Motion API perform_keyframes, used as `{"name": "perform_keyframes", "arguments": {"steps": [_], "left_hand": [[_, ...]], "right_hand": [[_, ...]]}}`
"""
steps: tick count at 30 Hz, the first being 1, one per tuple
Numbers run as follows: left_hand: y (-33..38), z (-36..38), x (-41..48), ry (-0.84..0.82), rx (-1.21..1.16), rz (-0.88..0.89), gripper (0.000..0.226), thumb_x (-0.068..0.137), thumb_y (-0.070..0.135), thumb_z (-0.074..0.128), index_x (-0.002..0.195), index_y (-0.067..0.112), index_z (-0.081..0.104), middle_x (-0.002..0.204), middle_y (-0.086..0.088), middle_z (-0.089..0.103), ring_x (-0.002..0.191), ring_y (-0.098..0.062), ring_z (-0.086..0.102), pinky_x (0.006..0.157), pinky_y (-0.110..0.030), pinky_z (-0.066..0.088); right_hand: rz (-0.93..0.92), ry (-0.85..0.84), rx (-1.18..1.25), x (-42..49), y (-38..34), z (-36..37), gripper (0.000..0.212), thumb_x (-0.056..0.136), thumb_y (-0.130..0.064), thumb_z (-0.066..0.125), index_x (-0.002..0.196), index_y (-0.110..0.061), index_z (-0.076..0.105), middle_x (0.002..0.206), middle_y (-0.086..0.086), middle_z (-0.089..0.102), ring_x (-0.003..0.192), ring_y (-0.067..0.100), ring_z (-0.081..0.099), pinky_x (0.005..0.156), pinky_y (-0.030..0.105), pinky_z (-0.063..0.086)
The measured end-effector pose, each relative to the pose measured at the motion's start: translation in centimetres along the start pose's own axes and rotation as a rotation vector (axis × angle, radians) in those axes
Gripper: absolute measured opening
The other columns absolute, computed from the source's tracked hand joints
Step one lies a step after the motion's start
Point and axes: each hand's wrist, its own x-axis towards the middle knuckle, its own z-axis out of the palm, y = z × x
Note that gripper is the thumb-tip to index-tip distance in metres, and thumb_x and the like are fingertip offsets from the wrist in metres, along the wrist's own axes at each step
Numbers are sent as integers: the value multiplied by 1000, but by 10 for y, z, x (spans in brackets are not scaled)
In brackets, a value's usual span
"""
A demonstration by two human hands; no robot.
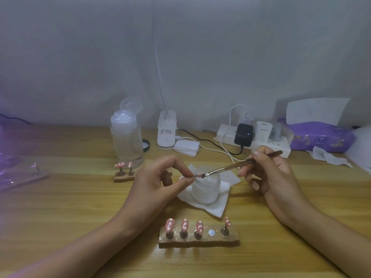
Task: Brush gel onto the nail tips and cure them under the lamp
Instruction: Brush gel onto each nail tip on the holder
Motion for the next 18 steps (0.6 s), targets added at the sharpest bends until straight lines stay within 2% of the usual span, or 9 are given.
{"name": "perform_keyframes", "arguments": {"steps": [3, 7, 9, 14, 18], "left_hand": [[0, 1, 0, 11, 12, 19, 8, 82, 17, 78, 79, 21, 71, 61, 23, 55, 53, -9, 38, 54, -13, 35], [1, 1, 0, 11, 23, 36, 7, 82, 17, 77, 81, 19, 70, 60, 22, 54, 54, -26, 40, 56, -21, 39], [1, 2, -1, 4, 19, 33, 7, 81, 20, 77, 82, 19, 70, 60, 20, 54, 55, -28, 41, 56, -26, 40], [2, 2, 0, 5, -29, 42, 13, 76, 38, 71, 80, 26, 68, 79, 2, 64, 54, -30, 42, 57, -41, 46], [0, 3, 0, 1, -1, 49, 14, 77, 39, 72, 80, 26, 66, 86, 1, 64, 52, -23, 40, 57, -40, 45]], "right_hand": [[-27, -2, 13, 0, -1, -2, 20, 84, -39, 58, 65, -32, 61, 66, 11, 69, 55, 12, 57, 43, 18, 40], [-26, -23, -35, 0, 0, 0, 19, 84, -40, 59, 69, -29, 60, 68, 13, 70, 54, 13, 56, 42, 18, 39], [-3, 16, -21, 1, 0, -2, 18, 82, -40, 59, 67, -30, 60, 67, 12, 69, 53, 13, 54, 42, 18, 38], [3, -45, -3, 1, -1, -2, 19, 79, -45, 63, 69, -29, 61, 68, 11, 69, 56, 13, 57, 45, 19, 41], [19, 3, 24, 3, 1, -4, 18, 78, -42, 63, 68, -28, 59, 65, 10, 68, 55, 12, 56, 44, 18, 40]]}}
